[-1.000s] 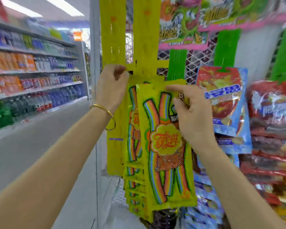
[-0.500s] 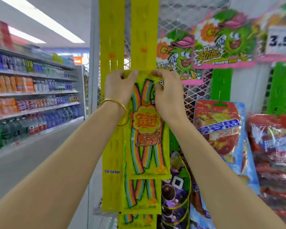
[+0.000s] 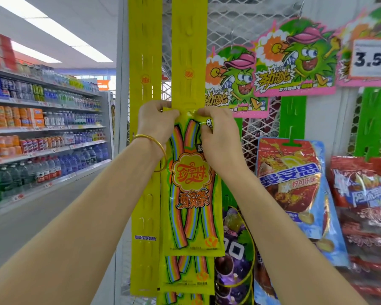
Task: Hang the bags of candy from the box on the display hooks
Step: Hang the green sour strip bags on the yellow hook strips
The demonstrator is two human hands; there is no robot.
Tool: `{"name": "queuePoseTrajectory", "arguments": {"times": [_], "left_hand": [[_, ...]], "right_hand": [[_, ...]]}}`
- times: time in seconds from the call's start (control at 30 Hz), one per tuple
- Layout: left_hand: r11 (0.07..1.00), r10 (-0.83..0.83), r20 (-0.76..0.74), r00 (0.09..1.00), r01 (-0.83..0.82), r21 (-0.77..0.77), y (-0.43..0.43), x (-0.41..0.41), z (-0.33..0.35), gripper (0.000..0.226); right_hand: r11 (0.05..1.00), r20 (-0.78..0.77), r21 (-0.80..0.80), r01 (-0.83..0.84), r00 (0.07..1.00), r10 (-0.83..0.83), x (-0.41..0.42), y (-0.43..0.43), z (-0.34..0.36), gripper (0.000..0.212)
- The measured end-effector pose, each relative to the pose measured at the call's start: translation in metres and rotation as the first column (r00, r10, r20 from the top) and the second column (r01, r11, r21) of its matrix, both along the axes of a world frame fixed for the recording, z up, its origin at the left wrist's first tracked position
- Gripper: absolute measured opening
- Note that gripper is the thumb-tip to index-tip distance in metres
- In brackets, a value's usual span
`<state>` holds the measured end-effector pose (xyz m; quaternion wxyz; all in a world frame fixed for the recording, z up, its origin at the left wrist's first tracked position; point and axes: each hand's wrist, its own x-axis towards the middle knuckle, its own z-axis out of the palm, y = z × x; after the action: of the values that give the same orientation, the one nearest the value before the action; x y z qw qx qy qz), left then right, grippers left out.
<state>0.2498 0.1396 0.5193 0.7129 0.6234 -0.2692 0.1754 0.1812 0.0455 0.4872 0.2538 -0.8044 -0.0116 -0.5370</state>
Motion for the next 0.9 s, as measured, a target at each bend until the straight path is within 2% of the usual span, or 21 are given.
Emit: {"name": "queuePoseTrajectory", "arguments": {"times": [0.2, 0.4, 0.57, 0.67, 0.8, 0.9], "left_hand": [[1.0, -0.001, -0.022, 1.0, 0.001, 0.025, 0.0, 0.001, -0.001, 0.031], [0.998, -0.051, -0.064, 0.997, 0.053, 0.036, 0.001, 0.002, 0.001, 0.035], [0.995, -0.1, -0.041, 0.994, 0.1, 0.017, 0.001, 0.002, 0.001, 0.033], [0.989, -0.146, -0.097, 0.985, 0.148, 0.014, 0.003, 0.007, 0.003, 0.042], [0.977, -0.205, -0.129, 0.97, 0.211, 0.035, 0.003, 0.011, 0.005, 0.023], [0.972, -0.213, -0.127, 0.969, 0.223, 0.07, 0.005, 0.017, 0.006, 0.026]], "right_hand": [[1.0, 0.006, -0.007, 0.02, 1.0, -0.02, -0.002, 0.001, -0.001, 0.039], [0.989, 0.039, -0.092, 0.119, 0.992, -0.116, 0.001, 0.004, 0.008, 0.044], [0.987, 0.077, -0.104, 0.12, 0.991, -0.112, 0.002, 0.005, 0.01, 0.041], [0.988, 0.085, -0.101, 0.117, 0.99, -0.109, 0.002, 0.005, 0.012, 0.04], [0.99, 0.088, -0.096, 0.102, 0.992, -0.094, 0.001, 0.006, 0.014, 0.04], [0.992, 0.072, -0.09, 0.088, 0.994, -0.082, 0.0, 0.007, 0.015, 0.041]]}}
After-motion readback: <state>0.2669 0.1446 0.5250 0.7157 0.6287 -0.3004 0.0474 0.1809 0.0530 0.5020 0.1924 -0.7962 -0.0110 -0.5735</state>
